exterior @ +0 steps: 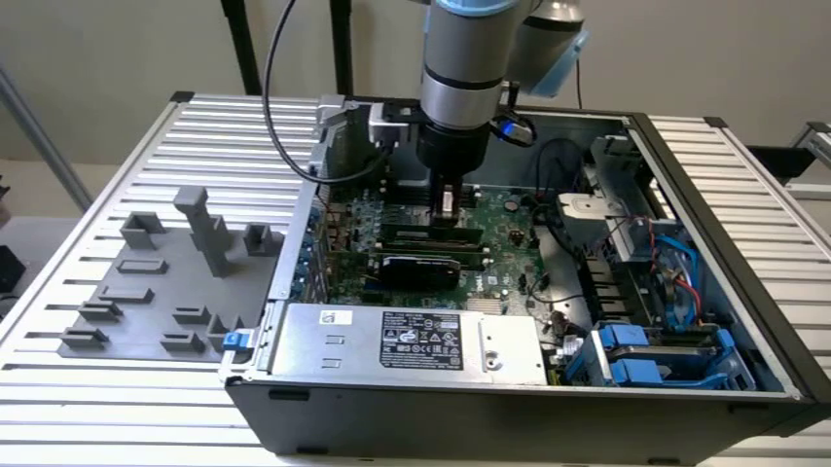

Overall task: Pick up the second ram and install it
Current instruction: 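Insert the second ram into the second slot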

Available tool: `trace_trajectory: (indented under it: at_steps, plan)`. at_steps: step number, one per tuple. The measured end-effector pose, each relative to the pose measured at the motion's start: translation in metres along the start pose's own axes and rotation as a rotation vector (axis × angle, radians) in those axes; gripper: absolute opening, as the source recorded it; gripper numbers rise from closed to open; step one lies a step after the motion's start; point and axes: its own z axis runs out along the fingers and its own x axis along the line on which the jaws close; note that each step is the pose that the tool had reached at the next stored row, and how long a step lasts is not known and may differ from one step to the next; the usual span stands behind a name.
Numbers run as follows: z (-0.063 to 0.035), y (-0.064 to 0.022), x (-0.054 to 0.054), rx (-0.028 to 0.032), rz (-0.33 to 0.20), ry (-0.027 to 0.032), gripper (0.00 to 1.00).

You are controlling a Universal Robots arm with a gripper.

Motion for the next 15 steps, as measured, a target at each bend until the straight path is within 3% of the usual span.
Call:
trace_trajectory:
  at_steps: [3,10,15]
  plan:
    - [0.0051,-0.0001,-0.0001,0.0006,0.000,-0.0003,0.00]
    - [0.0067,-0.0001,0.0000,0.0028,0.000,-0.0001,0.00]
    - [0.0072,-0.0002,0.0000,0.0054,0.000,0.0047,0.00]
